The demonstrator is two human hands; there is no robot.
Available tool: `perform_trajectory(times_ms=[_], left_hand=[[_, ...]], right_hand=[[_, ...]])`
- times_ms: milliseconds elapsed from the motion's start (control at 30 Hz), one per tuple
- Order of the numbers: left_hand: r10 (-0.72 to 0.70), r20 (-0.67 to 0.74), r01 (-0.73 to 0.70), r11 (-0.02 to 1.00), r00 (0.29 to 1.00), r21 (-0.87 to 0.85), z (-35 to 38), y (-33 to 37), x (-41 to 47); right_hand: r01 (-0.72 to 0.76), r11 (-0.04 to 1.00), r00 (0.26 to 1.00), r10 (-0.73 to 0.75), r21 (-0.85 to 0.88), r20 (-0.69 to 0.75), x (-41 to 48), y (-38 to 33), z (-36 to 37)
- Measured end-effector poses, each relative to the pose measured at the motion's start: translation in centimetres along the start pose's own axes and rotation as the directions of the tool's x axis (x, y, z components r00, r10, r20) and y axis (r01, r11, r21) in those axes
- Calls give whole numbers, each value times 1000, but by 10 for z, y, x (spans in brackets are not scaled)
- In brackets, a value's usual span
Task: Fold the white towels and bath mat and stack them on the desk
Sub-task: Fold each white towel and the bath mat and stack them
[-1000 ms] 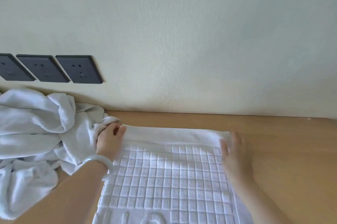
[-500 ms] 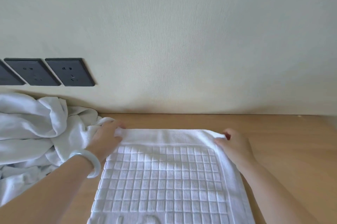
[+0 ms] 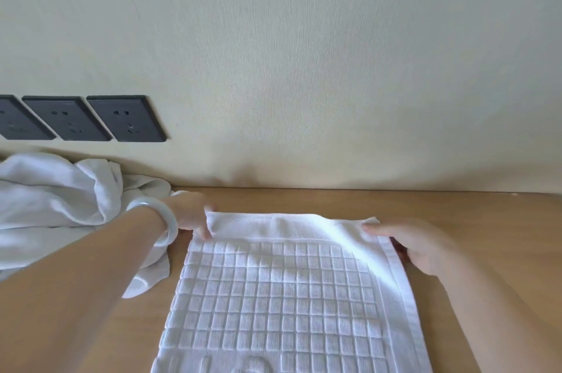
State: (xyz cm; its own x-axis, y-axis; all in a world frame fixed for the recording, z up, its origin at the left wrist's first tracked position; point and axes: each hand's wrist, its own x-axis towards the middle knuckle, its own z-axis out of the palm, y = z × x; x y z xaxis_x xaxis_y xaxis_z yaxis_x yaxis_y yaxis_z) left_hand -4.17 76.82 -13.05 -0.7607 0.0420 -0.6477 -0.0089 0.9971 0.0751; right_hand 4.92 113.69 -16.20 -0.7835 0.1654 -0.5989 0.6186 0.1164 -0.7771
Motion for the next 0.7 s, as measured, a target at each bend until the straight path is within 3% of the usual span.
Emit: perform_trajectory(times_ms=[100, 200, 300, 400, 500, 700], left_hand=[[-52, 89, 66, 985, 995, -162, -4, -5, 2], [-64, 63, 79, 952, 996, -294, -8, -9, 9], [-60, -112, 27, 962, 992, -273, 0, -2, 13], [-138, -358, 62, 974, 923, -217, 21, -2, 16], [-290, -476, 140, 935, 830, -326, 45, -7, 11], [-218, -626, 1, 945, 749, -328, 76, 2, -1]], right_hand=[[78, 997, 993, -78, -5, -92, 2, 5, -1], [185, 980, 940, -199, -75, -278, 8, 16, 3], [265, 950, 876, -308, -163, -372, 16, 28, 15], [333, 921, 810, -389, -202, -439, 22, 33, 25], [366, 889, 764, -455, -275, -456, 24, 32, 23], [331, 869, 733, -482, -367, -481, 42, 37, 21]])
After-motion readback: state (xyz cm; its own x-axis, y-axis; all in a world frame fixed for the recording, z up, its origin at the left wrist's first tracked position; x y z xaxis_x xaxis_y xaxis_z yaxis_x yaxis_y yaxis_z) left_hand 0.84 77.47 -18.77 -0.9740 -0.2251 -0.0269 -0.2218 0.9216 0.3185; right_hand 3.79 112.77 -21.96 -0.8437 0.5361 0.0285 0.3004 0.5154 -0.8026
